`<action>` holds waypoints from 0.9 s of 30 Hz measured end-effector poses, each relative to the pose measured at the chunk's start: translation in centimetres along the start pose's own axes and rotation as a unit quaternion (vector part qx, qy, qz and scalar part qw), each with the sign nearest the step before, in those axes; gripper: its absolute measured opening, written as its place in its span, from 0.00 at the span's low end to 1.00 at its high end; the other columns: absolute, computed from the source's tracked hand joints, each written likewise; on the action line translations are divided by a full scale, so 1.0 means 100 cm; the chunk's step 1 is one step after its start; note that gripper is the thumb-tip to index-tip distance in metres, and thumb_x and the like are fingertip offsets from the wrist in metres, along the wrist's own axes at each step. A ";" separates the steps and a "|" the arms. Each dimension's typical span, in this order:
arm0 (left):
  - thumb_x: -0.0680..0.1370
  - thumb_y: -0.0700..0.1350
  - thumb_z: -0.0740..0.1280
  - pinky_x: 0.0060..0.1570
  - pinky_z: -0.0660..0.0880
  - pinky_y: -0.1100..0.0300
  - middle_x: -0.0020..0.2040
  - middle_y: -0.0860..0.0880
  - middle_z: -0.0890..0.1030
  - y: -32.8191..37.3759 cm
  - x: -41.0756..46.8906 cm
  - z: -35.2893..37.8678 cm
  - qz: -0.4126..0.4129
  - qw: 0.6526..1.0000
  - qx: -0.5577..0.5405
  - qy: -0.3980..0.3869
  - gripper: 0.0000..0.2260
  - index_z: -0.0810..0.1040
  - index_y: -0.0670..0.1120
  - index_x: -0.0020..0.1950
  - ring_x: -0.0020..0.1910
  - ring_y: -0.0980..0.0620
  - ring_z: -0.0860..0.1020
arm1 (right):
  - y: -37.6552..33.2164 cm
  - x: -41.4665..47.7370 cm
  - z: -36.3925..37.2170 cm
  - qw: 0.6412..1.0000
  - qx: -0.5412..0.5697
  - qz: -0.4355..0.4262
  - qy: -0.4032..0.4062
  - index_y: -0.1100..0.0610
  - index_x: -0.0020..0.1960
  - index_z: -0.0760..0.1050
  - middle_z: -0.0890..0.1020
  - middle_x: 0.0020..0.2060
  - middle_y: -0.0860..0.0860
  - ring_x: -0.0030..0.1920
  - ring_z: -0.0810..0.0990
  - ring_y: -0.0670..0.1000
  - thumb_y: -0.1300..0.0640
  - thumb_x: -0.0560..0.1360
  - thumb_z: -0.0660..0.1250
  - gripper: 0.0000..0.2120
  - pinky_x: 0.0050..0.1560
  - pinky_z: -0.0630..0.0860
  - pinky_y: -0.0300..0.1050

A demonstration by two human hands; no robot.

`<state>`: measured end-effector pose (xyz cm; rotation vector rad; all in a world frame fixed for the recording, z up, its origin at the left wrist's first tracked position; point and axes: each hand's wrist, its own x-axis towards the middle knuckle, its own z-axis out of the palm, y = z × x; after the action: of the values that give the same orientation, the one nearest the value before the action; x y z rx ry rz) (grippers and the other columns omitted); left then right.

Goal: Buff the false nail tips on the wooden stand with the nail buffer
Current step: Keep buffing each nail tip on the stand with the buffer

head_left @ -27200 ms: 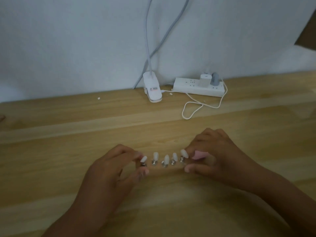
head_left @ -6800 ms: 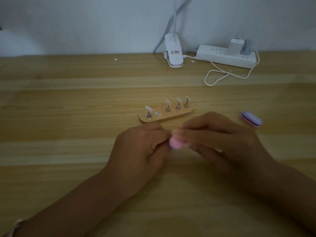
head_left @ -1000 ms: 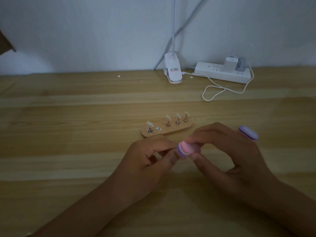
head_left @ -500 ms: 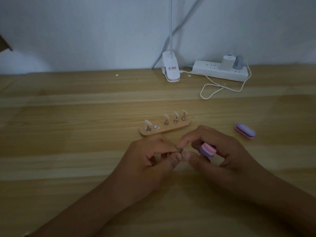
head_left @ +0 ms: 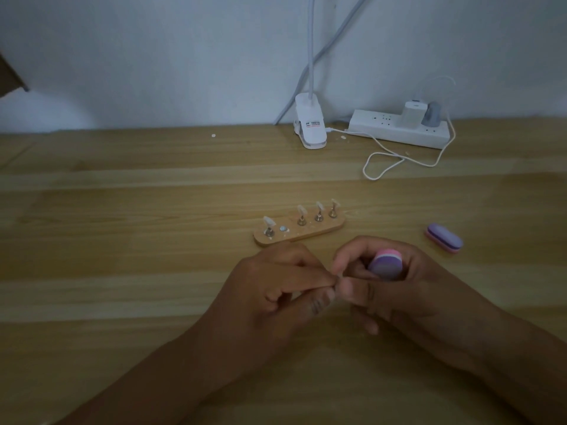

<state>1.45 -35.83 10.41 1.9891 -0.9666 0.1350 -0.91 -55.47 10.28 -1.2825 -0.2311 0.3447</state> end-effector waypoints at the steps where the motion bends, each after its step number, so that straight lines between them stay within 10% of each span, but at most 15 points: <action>1: 0.77 0.47 0.65 0.38 0.74 0.62 0.42 0.58 0.79 0.000 0.000 0.001 0.006 1.000 -0.003 0.007 0.10 0.86 0.47 0.49 0.41 0.57 0.78 | -0.001 0.000 0.000 0.999 0.029 0.009 -0.014 0.57 0.42 0.83 0.69 0.30 0.55 0.30 0.73 0.47 0.63 0.67 0.74 0.04 0.30 0.75 0.40; 7: 0.77 0.45 0.66 0.39 0.75 0.63 0.44 0.55 0.81 0.000 -0.001 0.002 0.042 0.998 0.027 0.044 0.08 0.85 0.47 0.49 0.41 0.59 0.79 | 0.003 0.002 0.000 0.990 0.128 0.045 -0.051 0.57 0.44 0.84 0.82 0.37 0.54 0.38 0.82 0.48 0.63 0.70 0.71 0.05 0.39 0.81 0.42; 10: 0.77 0.46 0.67 0.35 0.72 0.66 0.41 0.58 0.81 -0.002 0.003 -0.002 0.001 0.998 -0.005 0.057 0.06 0.84 0.52 0.46 0.37 0.59 0.78 | -0.002 0.007 -0.002 0.997 -0.055 -0.046 0.024 0.55 0.47 0.86 0.81 0.35 0.58 0.34 0.81 0.51 0.60 0.70 0.76 0.05 0.38 0.80 0.43; 16: 0.77 0.45 0.66 0.35 0.71 0.73 0.36 0.59 0.83 -0.007 0.006 -0.009 -0.072 0.979 -0.164 0.094 0.08 0.85 0.46 0.49 0.33 0.63 0.78 | -0.032 0.030 -0.004 0.823 -0.491 -0.284 0.027 0.47 0.57 0.82 0.74 0.32 0.34 0.34 0.74 0.35 0.45 0.71 0.73 0.16 0.38 0.66 0.24; 27: 0.67 0.57 0.73 0.33 0.70 0.71 0.36 0.59 0.82 -0.037 0.009 -0.036 -0.174 0.956 0.023 0.233 0.11 0.85 0.56 0.48 0.34 0.60 0.78 | -0.056 0.092 -0.008 0.764 -0.604 -0.225 -0.018 0.51 0.51 0.86 0.76 0.32 0.30 0.39 0.77 0.32 0.47 0.70 0.74 0.12 0.41 0.67 0.24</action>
<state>5.46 -32.53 10.45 2.0080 -0.3089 0.4121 8.57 -54.13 15.27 -2.4188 -0.8768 -0.2915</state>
